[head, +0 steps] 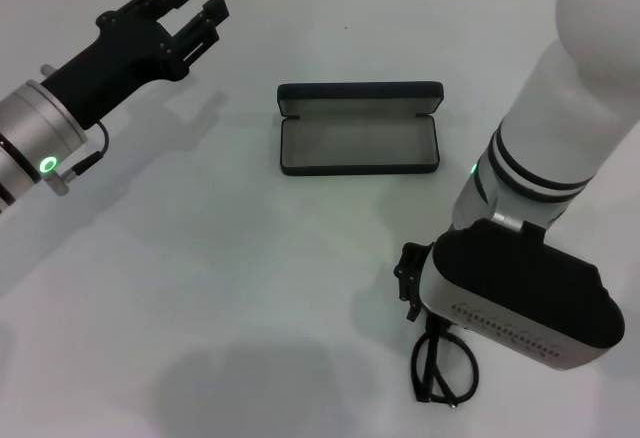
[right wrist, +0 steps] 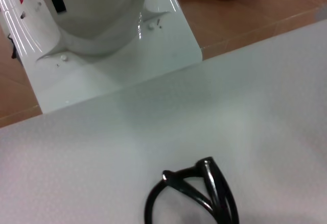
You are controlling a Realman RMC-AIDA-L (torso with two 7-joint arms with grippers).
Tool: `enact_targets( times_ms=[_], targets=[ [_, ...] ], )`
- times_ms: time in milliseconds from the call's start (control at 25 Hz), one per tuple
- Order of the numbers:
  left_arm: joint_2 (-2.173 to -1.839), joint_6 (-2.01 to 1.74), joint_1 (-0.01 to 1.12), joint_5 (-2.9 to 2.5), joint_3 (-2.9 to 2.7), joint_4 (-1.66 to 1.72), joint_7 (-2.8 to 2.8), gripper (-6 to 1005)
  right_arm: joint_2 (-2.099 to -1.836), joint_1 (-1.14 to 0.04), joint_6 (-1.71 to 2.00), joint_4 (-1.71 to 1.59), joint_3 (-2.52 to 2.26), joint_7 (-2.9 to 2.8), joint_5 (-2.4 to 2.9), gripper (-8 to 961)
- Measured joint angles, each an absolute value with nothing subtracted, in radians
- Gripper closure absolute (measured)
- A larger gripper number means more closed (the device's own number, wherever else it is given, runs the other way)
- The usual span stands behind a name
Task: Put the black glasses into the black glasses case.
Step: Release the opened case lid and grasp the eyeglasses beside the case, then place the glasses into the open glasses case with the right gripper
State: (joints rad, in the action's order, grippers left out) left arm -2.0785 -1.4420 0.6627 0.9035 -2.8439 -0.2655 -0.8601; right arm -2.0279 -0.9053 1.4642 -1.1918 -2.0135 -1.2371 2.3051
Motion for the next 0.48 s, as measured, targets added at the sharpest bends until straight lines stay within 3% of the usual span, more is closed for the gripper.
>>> enact_targets(
  times_ms=[160,480],
  targets=[
    [-2.078,-1.434,0.664,0.904,-2.844,-0.267,-0.86,448,-2.028,-0.91,1.469,-1.187,-2.014,-1.243,2.301,657],
    [-2.075,-1.434,0.666,0.904,-2.844,-0.267,-0.859,448,-2.028,-0.915,1.474,-1.181,-1.988,-1.28,2.307,759]
  ],
)
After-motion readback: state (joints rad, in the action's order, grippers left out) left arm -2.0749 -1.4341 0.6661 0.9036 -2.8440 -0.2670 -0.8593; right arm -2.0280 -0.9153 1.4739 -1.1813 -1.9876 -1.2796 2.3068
